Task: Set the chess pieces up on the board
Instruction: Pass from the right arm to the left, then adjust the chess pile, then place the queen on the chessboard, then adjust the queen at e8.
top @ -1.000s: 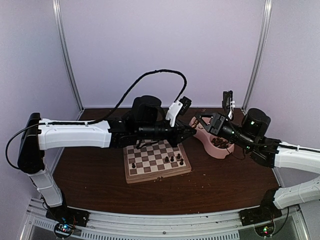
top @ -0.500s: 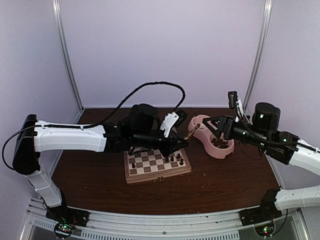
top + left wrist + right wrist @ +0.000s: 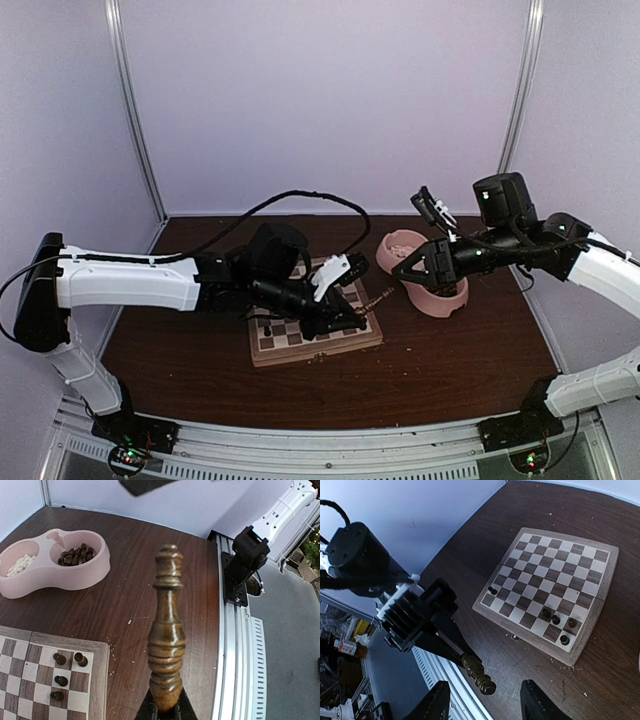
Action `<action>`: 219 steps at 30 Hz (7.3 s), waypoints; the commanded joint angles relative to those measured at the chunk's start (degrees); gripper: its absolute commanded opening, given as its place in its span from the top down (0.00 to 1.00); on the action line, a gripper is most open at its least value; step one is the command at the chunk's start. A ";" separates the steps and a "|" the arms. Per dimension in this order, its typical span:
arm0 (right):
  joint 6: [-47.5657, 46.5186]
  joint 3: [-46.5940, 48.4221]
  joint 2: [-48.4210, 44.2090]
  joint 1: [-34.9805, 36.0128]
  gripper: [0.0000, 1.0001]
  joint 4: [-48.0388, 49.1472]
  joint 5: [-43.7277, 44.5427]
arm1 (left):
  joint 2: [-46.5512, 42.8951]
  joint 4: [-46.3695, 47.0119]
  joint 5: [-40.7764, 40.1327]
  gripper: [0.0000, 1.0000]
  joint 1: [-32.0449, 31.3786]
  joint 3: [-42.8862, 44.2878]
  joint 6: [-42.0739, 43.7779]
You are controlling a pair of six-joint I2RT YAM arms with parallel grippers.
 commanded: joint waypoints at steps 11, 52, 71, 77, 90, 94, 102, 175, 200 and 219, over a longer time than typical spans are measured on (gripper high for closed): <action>-1.46 -0.72 3.87 -0.28 0.60 -2.11 -8.76 | -2.22 2.70 2.57 1.00 -0.01 -1.53 1.15; -2.30 -4.78 2.86 -0.38 1.00 2.40 -5.13 | -2.27 2.42 -6.92 0.99 -0.05 -1.44 0.29; -11.17 4.27 11.40 10.65 1.00 -2.22 20.00 | -20.52 -13.90 -32.01 1.00 11.36 -12.34 -17.16; -15.58 11.14 21.54 16.17 1.00 -1.71 23.10 | -25.89 -17.10 -32.48 1.00 14.63 -15.32 -18.55; -23.75 26.72 44.09 20.73 1.00 -7.29 29.25 | -31.69 -23.95 -34.18 1.00 17.17 -18.36 -20.01; -23.87 29.01 48.17 21.31 0.99 -8.26 31.02 | -32.65 -24.86 -34.94 1.00 17.27 -18.66 -19.31; -24.18 31.25 52.42 22.04 0.97 -9.17 34.52 | -32.67 -24.42 -34.13 1.00 17.27 -18.73 -18.27; -21.28 31.22 55.51 20.35 0.64 -4.71 28.17 | -28.89 -21.94 -27.04 1.00 17.26 -16.91 -15.90; -22.50 34.79 59.03 20.35 0.54 -6.71 36.60 | -27.91 -21.67 -27.78 1.00 17.26 -16.30 -15.46; -22.70 32.75 49.59 20.19 0.45 -3.20 25.08 | -29.42 -21.44 -23.41 1.00 17.28 -16.00 -15.50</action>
